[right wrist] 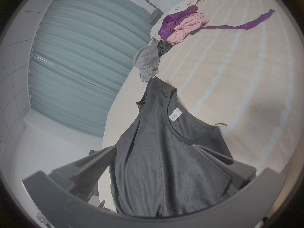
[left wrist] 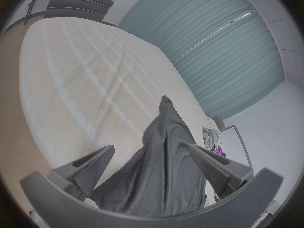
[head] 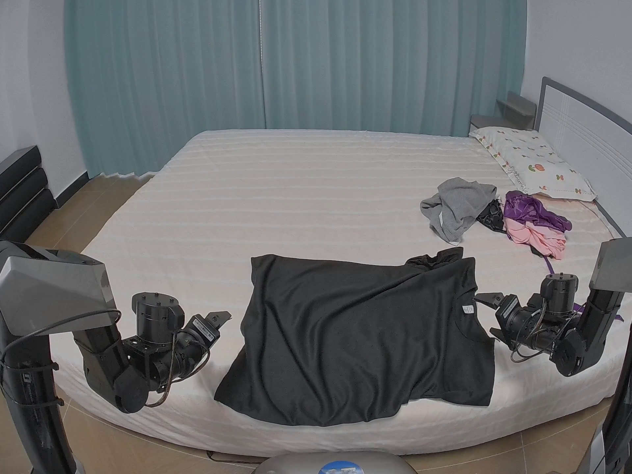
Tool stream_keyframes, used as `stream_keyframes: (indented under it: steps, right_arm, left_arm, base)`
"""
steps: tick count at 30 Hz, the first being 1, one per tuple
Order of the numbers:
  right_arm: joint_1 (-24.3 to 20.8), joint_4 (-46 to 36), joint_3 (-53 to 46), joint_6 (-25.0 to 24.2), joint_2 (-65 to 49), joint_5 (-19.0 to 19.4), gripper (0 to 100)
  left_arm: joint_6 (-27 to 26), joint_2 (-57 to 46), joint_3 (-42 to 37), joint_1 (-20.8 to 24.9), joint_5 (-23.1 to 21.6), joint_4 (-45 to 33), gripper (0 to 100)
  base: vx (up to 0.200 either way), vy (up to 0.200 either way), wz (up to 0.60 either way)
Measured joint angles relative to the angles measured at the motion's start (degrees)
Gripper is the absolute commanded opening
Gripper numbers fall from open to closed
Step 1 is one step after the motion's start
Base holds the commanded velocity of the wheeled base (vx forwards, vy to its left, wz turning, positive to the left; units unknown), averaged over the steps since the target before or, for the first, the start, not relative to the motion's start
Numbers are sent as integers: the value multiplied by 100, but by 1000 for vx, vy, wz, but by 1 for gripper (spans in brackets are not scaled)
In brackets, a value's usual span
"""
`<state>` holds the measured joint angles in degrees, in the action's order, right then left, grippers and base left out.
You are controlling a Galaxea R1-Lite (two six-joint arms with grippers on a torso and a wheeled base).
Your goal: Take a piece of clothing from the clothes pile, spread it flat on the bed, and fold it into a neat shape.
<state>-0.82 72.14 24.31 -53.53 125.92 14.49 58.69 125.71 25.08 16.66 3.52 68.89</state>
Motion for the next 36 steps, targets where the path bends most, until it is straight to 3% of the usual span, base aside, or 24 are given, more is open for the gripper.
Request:
stream_keyframes:
  steps: [12, 24, 33, 36]
  right_arm:
    - [-41, 15, -74, 16, 21, -10, 100]
    - [-177, 257, -223, 35, 38, -46, 100]
    - [-245, 263, -257, 55, 104, -54, 100]
    - [-249, 263, -267, 55, 110, -56, 100]
  left_arm:
    - [27, -13, -39, 138, 22, 0, 100]
    - [0, -57, -74, 146, 83, 11, 100]
    - [0, -73, -154, 138, 255, 11, 100]
    - [0, -88, -306, 135, 274, 9, 100]
  base:
    - [0, -200, 0]
    - [0, 0, 0]
    - [-200, 0, 0]
    - [0, 0, 0]
